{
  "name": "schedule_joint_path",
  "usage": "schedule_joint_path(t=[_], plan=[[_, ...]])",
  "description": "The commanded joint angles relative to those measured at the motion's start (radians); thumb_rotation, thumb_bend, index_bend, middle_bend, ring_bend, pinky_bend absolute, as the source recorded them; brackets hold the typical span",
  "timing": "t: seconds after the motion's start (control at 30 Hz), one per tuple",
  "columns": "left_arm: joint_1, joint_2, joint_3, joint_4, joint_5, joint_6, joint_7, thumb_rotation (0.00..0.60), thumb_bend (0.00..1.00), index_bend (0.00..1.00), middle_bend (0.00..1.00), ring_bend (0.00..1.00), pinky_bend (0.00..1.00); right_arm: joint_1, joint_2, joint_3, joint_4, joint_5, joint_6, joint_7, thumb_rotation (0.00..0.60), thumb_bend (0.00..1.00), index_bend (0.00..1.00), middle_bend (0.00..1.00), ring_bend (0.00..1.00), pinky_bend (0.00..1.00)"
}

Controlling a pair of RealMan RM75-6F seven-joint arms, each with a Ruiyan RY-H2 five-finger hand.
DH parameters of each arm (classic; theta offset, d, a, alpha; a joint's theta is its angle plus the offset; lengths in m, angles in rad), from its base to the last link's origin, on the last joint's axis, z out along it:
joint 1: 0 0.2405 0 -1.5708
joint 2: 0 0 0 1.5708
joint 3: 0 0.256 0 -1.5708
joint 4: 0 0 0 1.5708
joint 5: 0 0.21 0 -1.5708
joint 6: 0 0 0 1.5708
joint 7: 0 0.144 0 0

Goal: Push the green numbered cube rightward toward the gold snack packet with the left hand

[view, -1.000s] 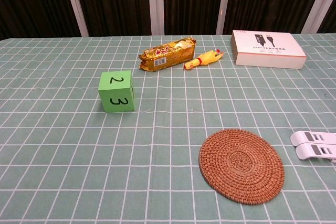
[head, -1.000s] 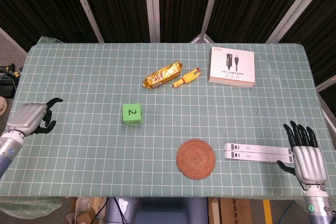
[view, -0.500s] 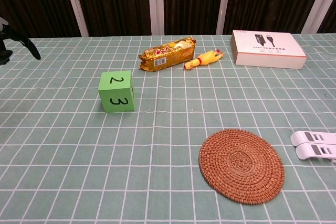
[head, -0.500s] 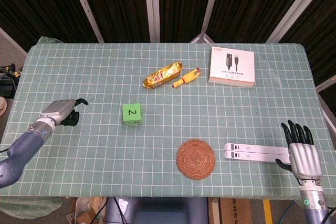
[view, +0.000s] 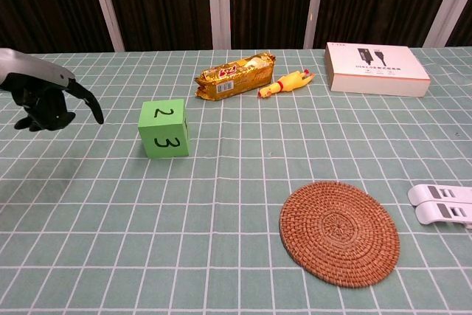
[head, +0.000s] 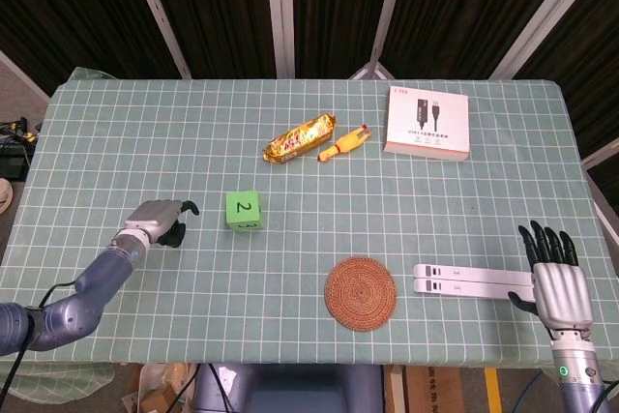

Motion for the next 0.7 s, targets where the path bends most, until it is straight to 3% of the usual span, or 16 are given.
schedule_joint_path(t=[0.03,0.33,0.7], plan=[[-0.016,-0.03,0.011,-0.013,0.003,0.036,0.023,0.6,0.88,0.24,0.85,0.7,0.7,-0.003,0.004,-0.003,0.001,-0.018,0.017,-0.002,0.6,0.07,0.05,0.0,0.0,0.0],[-0.043,-0.096,0.033,0.004,-0.055,0.101,0.075,0.6,0.88,0.24,0.85,0.7,0.7,-0.015,0.019,-0.019,-0.008,-0.109,0.082,0.025,0.6,0.07,0.05,0.0,0.0,0.0],[-0.042,-0.142,0.005,0.034,-0.046,0.101,0.062,0.6,0.88,0.24,0.85,0.7,0.7,-0.019,0.017,-0.014,-0.01,-0.1,0.087,0.015,0.6,0.07,0.05,0.0,0.0,0.0]])
